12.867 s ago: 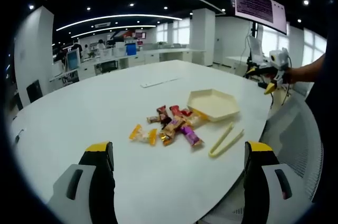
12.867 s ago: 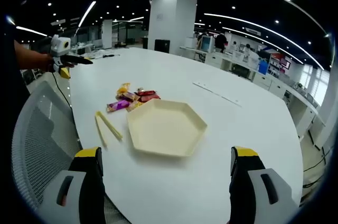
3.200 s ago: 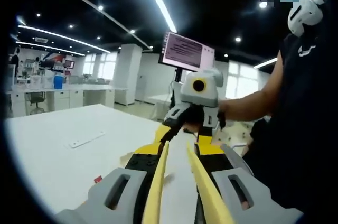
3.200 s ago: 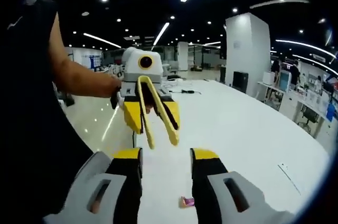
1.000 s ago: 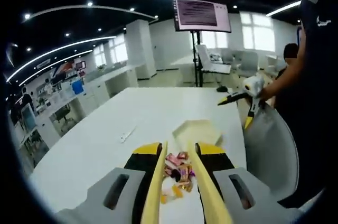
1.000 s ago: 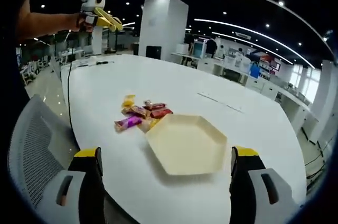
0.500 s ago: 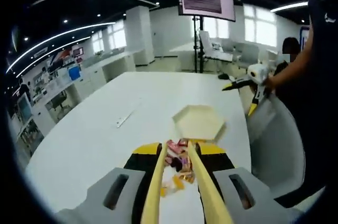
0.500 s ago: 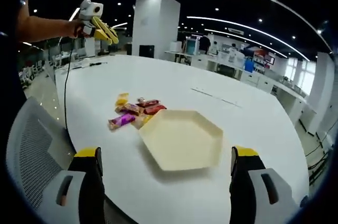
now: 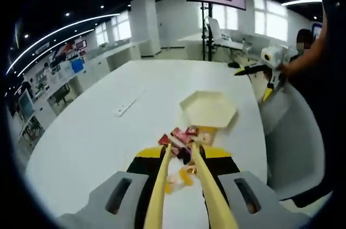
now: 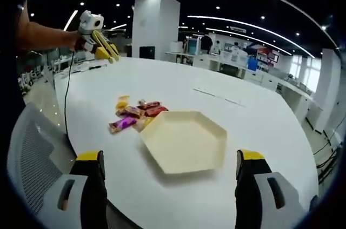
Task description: Place the target food into the container with the food tongs after gripping and lifting it, then release it inside without dropping or visibly crushing the food.
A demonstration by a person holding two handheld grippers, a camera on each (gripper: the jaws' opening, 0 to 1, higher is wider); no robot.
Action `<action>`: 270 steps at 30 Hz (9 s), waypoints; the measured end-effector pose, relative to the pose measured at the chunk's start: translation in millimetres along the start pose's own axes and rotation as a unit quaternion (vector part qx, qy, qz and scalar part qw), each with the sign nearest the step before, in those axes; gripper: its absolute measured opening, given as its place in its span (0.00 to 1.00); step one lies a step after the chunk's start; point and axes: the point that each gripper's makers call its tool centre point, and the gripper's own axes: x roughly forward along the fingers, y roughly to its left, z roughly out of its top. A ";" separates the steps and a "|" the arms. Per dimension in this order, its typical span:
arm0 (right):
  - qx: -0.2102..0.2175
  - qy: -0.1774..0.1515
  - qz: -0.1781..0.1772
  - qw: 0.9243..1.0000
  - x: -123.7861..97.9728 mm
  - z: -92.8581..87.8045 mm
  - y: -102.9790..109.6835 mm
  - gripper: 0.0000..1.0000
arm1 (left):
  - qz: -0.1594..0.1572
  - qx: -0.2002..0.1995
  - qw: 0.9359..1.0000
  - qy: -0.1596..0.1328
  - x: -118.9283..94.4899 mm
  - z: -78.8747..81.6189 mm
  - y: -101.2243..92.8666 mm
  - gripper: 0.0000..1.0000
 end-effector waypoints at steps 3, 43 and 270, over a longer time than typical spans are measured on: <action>0.001 -0.002 0.001 1.000 -0.1 0.5 0.5 0.99 | 0.001 -0.004 1.000 0.013 7.0 -11.4 0.7 0.22; 0.013 -0.002 -0.005 1.000 -0.2 -1.8 -4.6 0.99 | 0.006 0.022 0.986 0.168 96.6 -130.2 10.3 0.22; -0.008 0.006 -0.002 1.000 -3.6 -4.7 0.7 0.85 | -0.007 0.011 0.984 0.177 130.5 -60.8 -17.1 0.22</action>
